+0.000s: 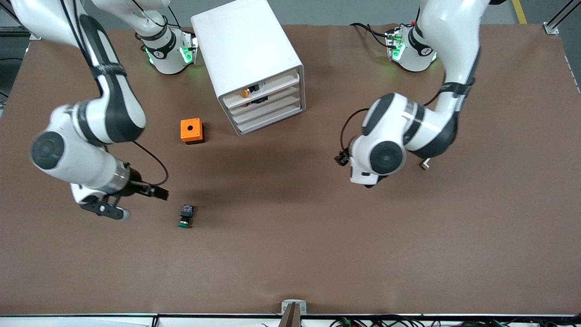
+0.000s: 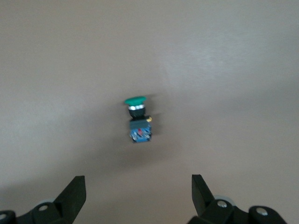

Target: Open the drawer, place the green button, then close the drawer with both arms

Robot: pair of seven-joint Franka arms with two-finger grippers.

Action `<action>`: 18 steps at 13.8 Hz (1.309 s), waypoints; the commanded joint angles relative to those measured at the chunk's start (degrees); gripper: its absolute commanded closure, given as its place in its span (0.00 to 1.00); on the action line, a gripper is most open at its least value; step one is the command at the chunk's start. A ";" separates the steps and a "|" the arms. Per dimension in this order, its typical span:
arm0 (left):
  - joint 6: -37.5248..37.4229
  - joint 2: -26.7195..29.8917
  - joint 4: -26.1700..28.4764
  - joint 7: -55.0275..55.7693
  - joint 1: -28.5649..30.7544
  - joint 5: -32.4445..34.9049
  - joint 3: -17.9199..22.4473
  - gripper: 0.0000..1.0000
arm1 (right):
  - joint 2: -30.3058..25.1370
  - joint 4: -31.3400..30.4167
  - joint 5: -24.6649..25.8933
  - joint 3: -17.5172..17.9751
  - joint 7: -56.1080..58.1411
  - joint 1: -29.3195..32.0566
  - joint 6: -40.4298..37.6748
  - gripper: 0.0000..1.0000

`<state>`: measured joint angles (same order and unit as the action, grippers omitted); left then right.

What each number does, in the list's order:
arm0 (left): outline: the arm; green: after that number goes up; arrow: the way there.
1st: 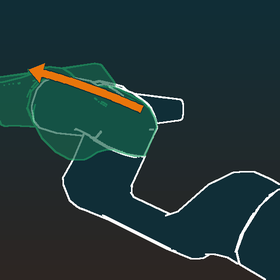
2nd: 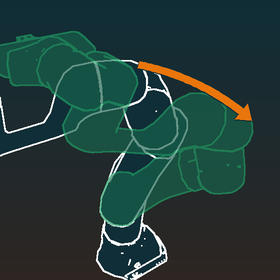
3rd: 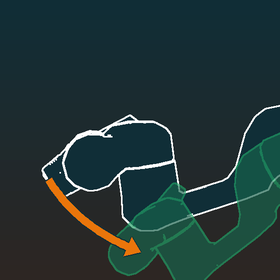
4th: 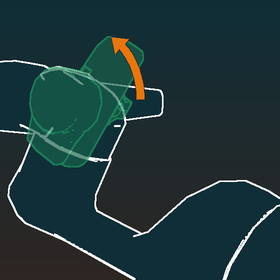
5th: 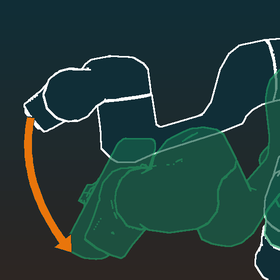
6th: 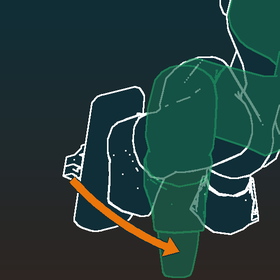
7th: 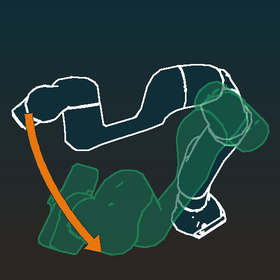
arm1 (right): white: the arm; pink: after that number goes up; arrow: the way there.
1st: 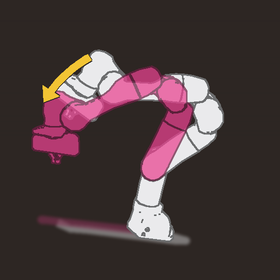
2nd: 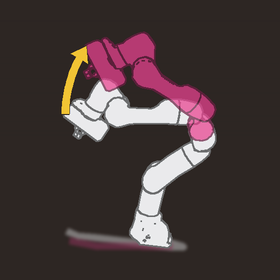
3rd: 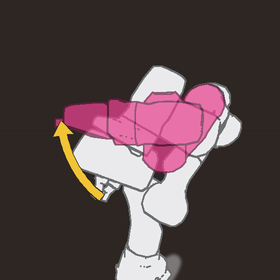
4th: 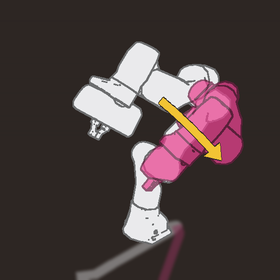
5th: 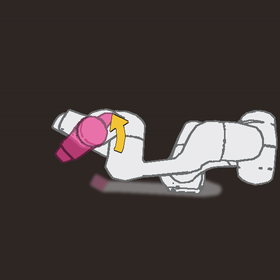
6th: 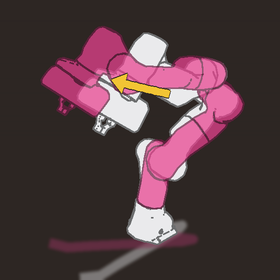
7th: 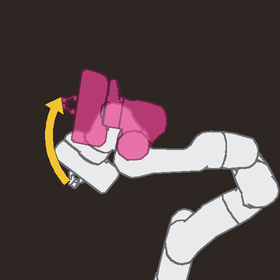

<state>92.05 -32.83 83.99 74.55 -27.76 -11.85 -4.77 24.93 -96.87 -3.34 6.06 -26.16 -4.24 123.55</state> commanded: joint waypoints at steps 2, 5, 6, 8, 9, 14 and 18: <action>-0.46 -2.23 -1.55 9.91 -1.24 -5.62 0.12 0.00 | 7.48 0.90 0.18 -0.26 -4.68 -2.26 8.00 0.00; -0.38 -3.55 -1.46 11.22 -1.86 -14.39 0.12 0.00 | 11.00 0.98 0.18 -0.26 -4.86 -2.87 11.35 0.00; -0.38 -3.91 -1.46 12.97 -2.03 -17.83 0.20 0.00 | 11.80 0.98 0.18 -0.35 -4.86 -2.88 11.88 0.00; -0.38 -5.31 -1.46 16.05 -2.21 -20.84 0.12 0.00 | 13.29 0.98 0.35 -0.44 -4.78 -2.79 13.37 0.00; -0.38 -5.66 -1.46 16.68 -3.08 -21.55 0.12 0.00 | 13.82 0.98 0.44 -0.44 -4.69 -2.70 13.90 0.00; -0.46 -7.85 -1.11 26.39 -5.64 -26.20 0.12 0.00 | 16.46 1.07 2.20 -0.53 -4.16 -2.18 15.32 0.01; -0.46 -12.69 -1.02 29.34 -5.29 -37.07 0.29 0.00 | 16.73 0.90 2.64 -0.53 -4.07 -2.61 14.97 0.24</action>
<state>92.08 -42.52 84.03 102.74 -33.91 -43.49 -4.81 41.25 -96.83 -1.75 5.42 -29.86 -6.67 138.79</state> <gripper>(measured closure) 0.004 0.079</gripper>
